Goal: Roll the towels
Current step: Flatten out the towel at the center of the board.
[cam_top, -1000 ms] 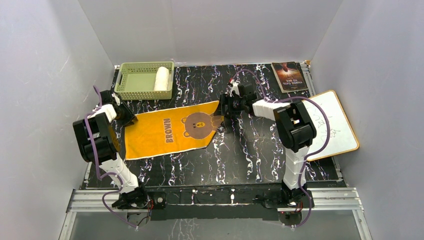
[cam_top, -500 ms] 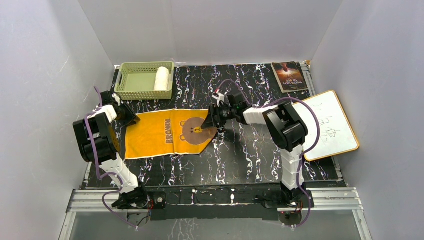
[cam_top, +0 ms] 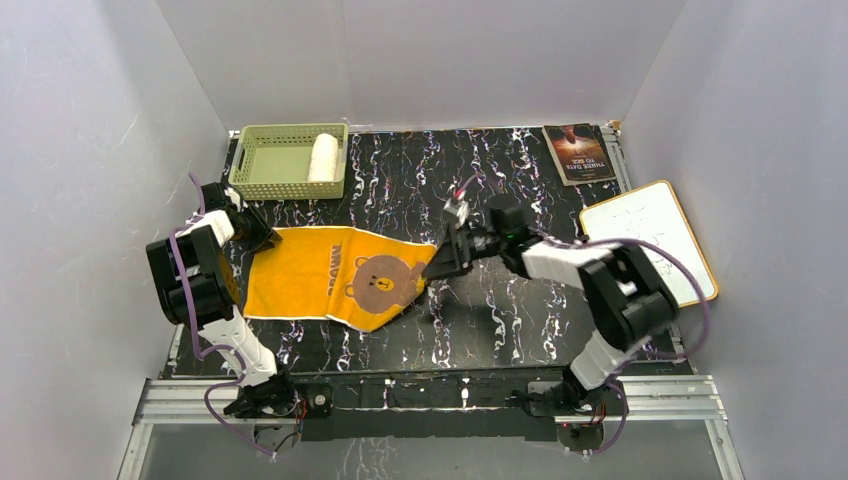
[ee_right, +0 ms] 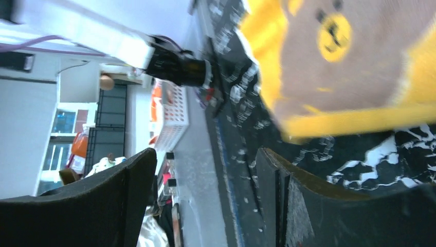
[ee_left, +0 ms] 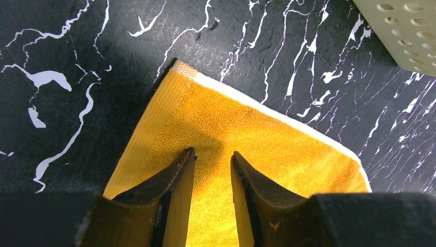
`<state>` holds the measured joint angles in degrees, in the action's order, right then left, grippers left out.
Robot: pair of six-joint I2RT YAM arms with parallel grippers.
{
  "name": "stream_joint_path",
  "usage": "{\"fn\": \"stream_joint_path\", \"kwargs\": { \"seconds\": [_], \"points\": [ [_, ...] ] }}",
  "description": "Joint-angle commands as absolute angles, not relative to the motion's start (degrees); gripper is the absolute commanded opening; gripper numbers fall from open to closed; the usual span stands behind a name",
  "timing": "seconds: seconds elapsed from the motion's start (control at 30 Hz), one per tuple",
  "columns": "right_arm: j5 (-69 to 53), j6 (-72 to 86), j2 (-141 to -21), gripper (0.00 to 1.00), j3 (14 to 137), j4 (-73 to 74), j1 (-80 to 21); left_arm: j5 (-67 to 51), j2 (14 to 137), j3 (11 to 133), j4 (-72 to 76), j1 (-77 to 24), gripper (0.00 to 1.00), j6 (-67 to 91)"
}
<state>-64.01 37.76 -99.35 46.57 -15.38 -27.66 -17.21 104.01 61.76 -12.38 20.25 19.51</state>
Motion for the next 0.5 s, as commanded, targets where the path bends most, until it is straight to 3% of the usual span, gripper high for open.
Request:
{"fn": "stream_joint_path", "kwargs": {
  "seconds": [0.0, 0.07, 0.13, 0.17, 0.2, 0.27, 0.33, 0.47],
  "points": [
    [-68.28, 67.19, -83.69, 0.73, 44.01, -49.92, -18.25, -17.91, 104.22, 59.76, -17.34, 19.95, 0.32, 19.07],
    [-65.98, 79.94, -82.11, 0.76, 45.27, -64.12, -12.60, -18.41, 104.22, 59.83, -17.29, 19.89, 0.32, 19.11],
    [-67.20, 81.77, -83.17, 0.75, 50.65, -62.47, -10.69, -18.87, 104.23, 59.73, -17.16, 19.92, 0.32, 19.24],
    [-67.97, 72.50, -83.34, 0.73, 54.63, -48.85, -11.41, -19.19, 104.14, 59.76, -17.13, 19.87, 0.32, 19.25],
    [-65.55, 57.01, -83.18, 0.72, 58.97, -24.15, -12.59, -19.39, 103.97, 59.68, -17.13, 19.91, 0.32, 19.25],
    [-47.15, 27.26, -85.66, 0.74, 69.52, 14.14, -18.07, -19.80, 103.98, 59.80, -17.24, 19.86, 0.32, 18.91],
    [-35.67, 20.12, -90.32, 0.76, 72.59, 27.17, -22.73, -20.06, 104.30, 59.99, -17.77, 19.86, 0.32, 18.58],
    [-15.92, 17.49, -92.68, 0.78, 67.23, 30.90, -34.73, -20.36, 104.11, 59.99, -17.67, 19.86, 0.33, 18.59]
  ]
}}
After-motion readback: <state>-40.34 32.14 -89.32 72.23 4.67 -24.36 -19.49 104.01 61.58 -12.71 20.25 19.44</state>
